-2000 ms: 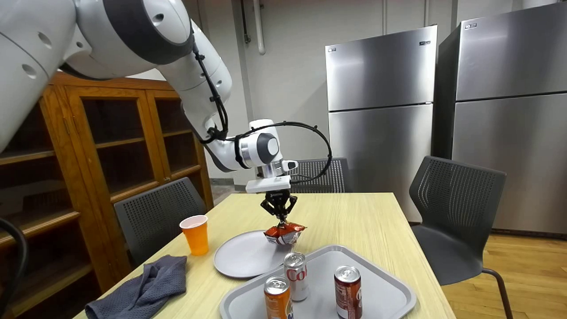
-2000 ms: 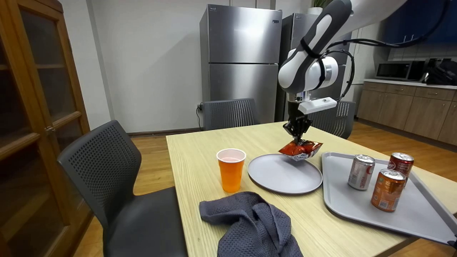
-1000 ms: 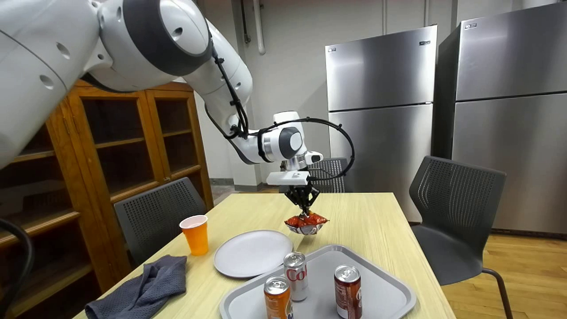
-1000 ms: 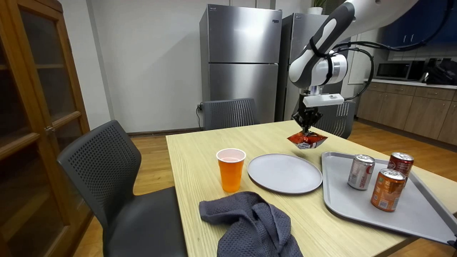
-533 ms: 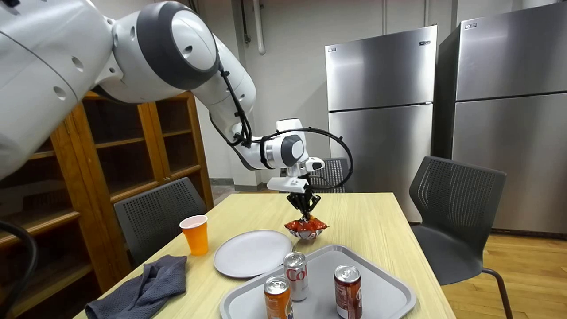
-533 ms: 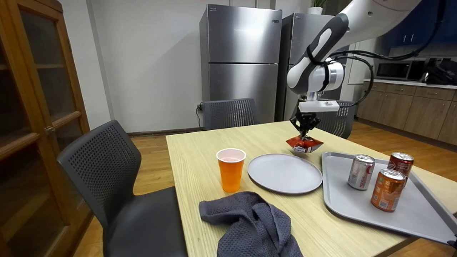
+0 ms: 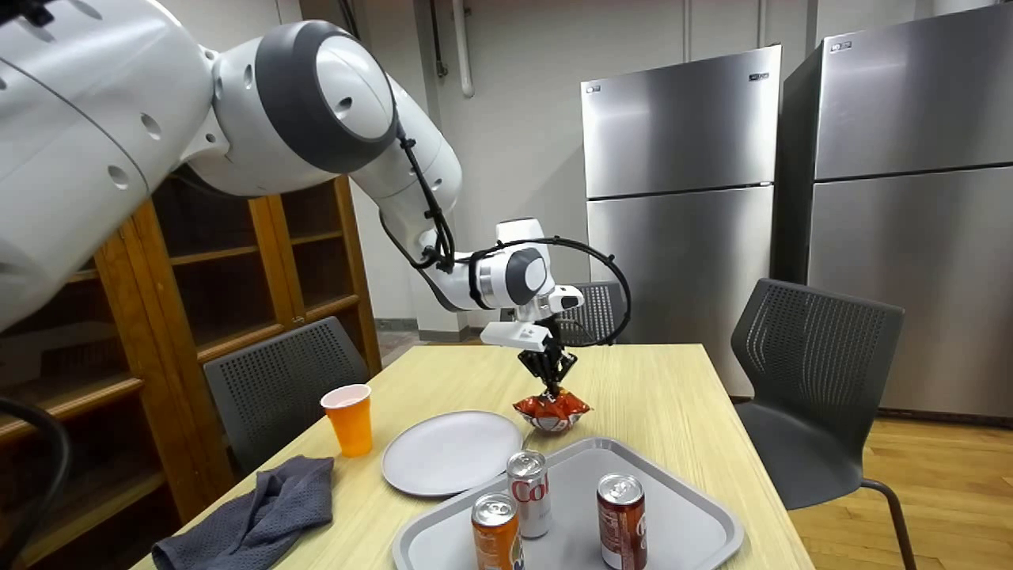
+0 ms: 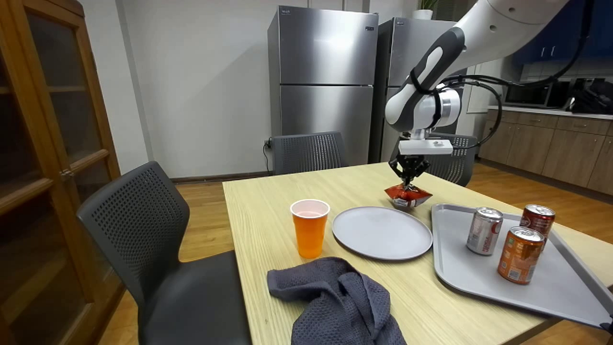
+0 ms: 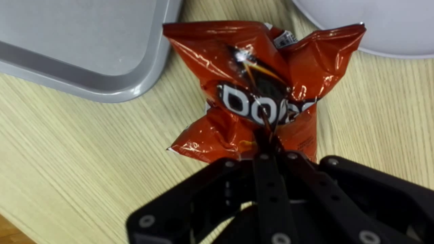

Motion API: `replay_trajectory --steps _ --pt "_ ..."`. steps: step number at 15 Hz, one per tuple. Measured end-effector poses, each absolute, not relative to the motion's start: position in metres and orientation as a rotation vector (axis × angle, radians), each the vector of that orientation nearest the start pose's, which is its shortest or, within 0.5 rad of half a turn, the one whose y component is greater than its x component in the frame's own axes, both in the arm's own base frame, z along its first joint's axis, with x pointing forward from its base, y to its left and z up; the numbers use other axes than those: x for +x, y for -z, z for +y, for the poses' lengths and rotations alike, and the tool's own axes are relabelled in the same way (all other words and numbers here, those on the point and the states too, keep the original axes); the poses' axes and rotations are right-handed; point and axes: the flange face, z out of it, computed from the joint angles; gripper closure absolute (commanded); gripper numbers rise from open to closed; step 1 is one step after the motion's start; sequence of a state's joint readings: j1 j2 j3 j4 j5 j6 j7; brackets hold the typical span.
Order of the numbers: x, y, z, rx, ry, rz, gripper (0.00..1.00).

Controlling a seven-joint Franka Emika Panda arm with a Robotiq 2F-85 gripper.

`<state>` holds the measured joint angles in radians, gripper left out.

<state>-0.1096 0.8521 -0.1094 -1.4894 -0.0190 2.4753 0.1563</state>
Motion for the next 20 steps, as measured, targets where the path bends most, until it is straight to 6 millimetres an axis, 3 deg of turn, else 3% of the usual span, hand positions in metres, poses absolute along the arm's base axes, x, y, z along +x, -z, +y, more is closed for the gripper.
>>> replay_trajectory --steps 2,3,4,10,14,20 --pt "0.713 -0.177 -0.145 -3.193 0.223 0.520 1.00" --pt "0.713 -0.176 -0.146 -3.193 0.225 0.523 0.93" --pt "0.713 -0.175 -0.146 -3.193 0.227 0.528 0.73" --pt "0.715 -0.176 -0.147 -3.187 0.234 0.544 0.30" --pt "0.719 -0.186 -0.150 -3.168 0.268 0.568 0.01" --pt "0.725 -0.227 -0.158 -3.143 0.372 0.591 0.00"
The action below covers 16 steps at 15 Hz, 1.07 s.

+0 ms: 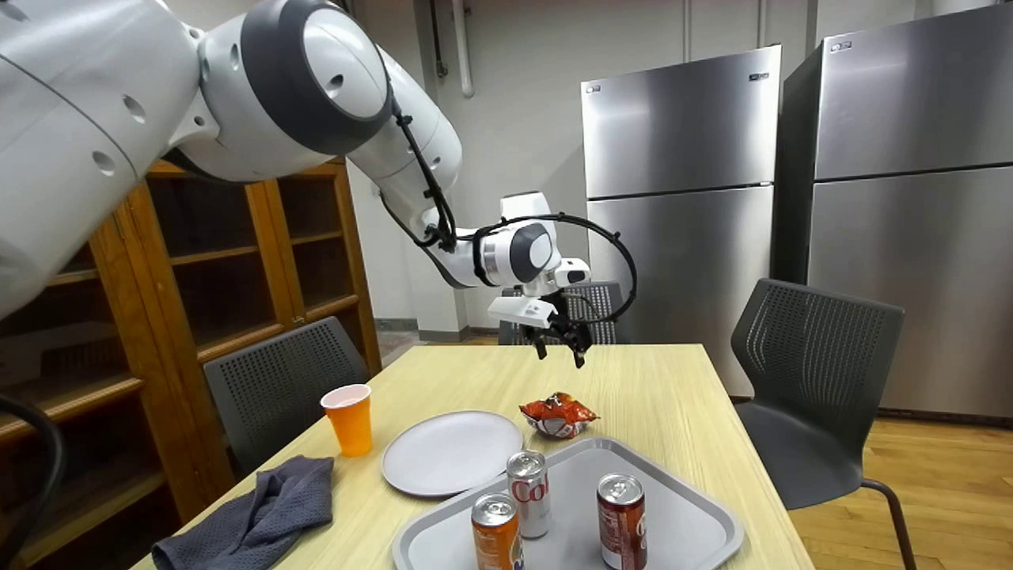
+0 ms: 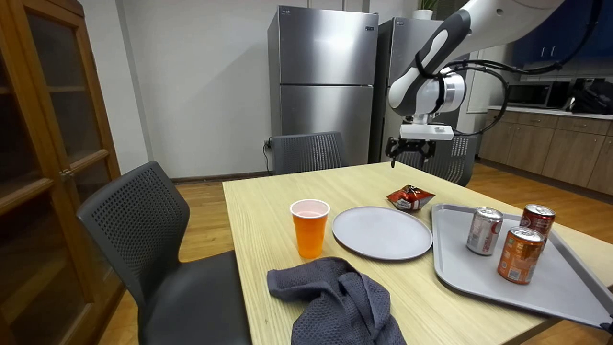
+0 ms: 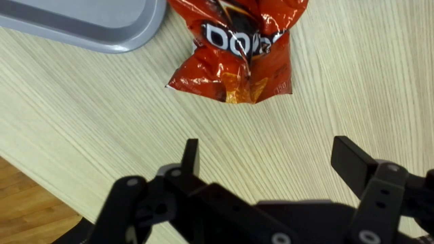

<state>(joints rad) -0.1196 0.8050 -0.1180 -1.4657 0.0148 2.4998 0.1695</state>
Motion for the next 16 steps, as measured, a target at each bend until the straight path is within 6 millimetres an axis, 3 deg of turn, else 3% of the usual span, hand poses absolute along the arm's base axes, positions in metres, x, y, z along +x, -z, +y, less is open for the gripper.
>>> replay_trajectory --steps 5,16 --pt "0.723 -0.244 -0.158 -3.141 0.394 0.560 0.00" --pt "0.721 -0.243 -0.157 -3.141 0.386 0.557 0.00"
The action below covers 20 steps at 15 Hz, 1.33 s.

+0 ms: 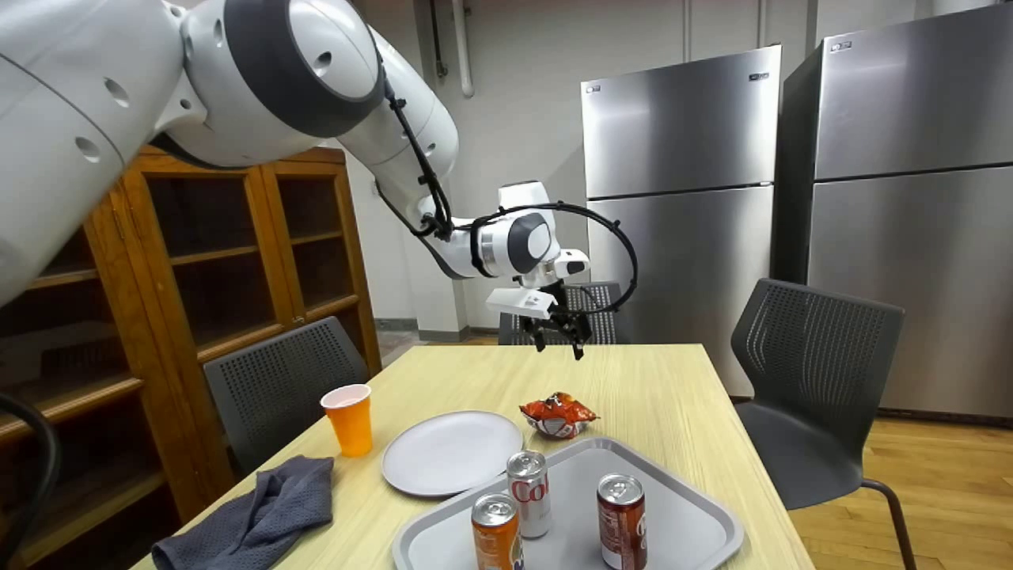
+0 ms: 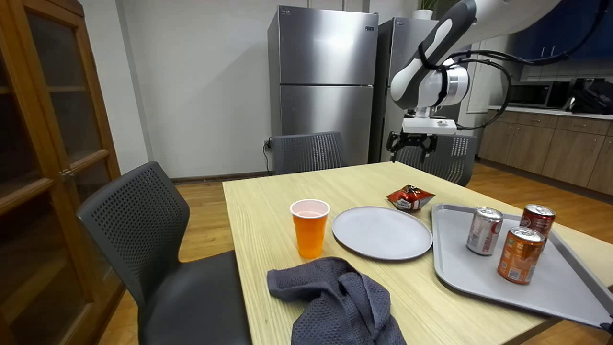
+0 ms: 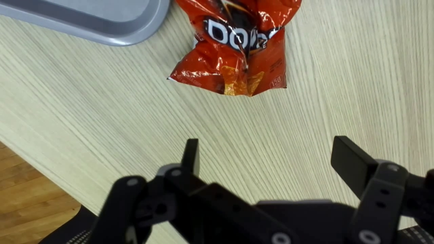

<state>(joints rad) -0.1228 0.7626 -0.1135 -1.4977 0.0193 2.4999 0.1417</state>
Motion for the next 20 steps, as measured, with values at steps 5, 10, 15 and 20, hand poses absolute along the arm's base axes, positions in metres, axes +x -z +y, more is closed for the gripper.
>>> replay_trajectory --steps 5,10,15,20 --pt "0.723 -0.254 -0.163 -3.136 0.473 0.565 0.00" --pt "0.704 -0.286 -0.178 -3.132 0.551 0.560 0.00" --pt "0.674 -0.311 -0.195 -3.146 0.543 0.519 0.00" --pt "0.644 -0.317 -0.200 -3.161 0.528 0.458 0.00"
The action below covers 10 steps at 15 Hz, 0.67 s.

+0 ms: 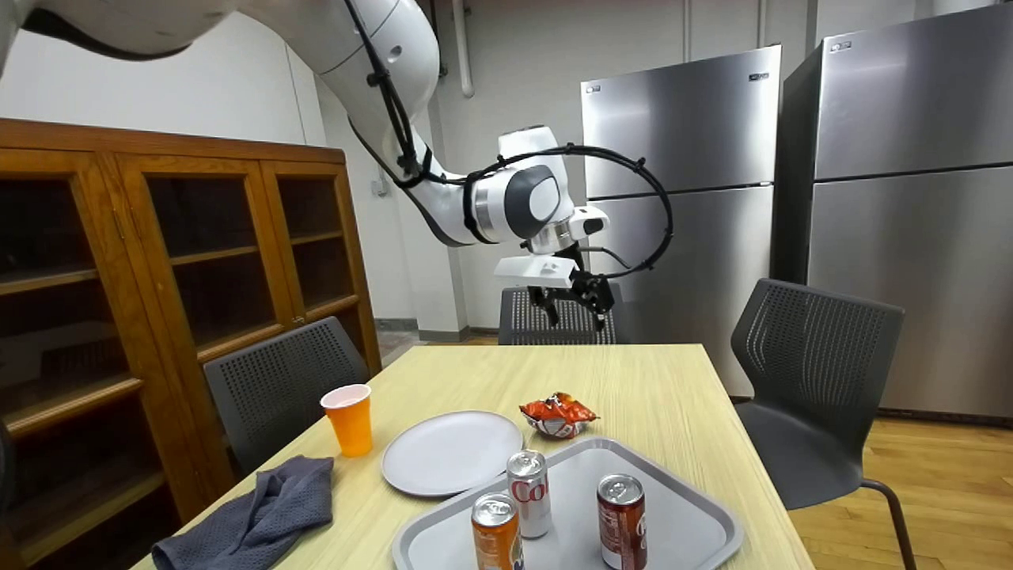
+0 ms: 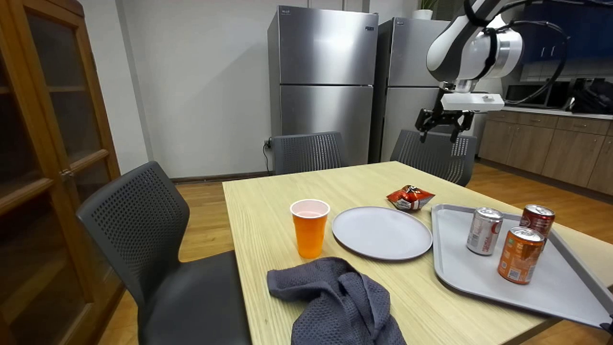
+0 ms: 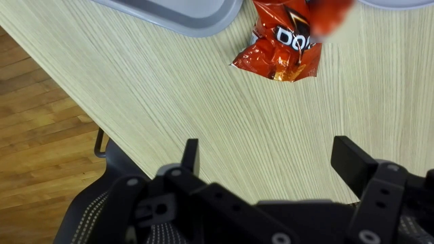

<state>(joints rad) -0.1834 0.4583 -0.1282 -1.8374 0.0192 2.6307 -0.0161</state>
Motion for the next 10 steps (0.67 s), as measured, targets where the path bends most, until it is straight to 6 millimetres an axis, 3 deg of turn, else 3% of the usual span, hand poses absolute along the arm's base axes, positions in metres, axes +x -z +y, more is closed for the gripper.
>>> replay_trajectory --steps 10 --pt "0.583 -0.303 -0.192 -3.178 0.432 0.366 0.00"
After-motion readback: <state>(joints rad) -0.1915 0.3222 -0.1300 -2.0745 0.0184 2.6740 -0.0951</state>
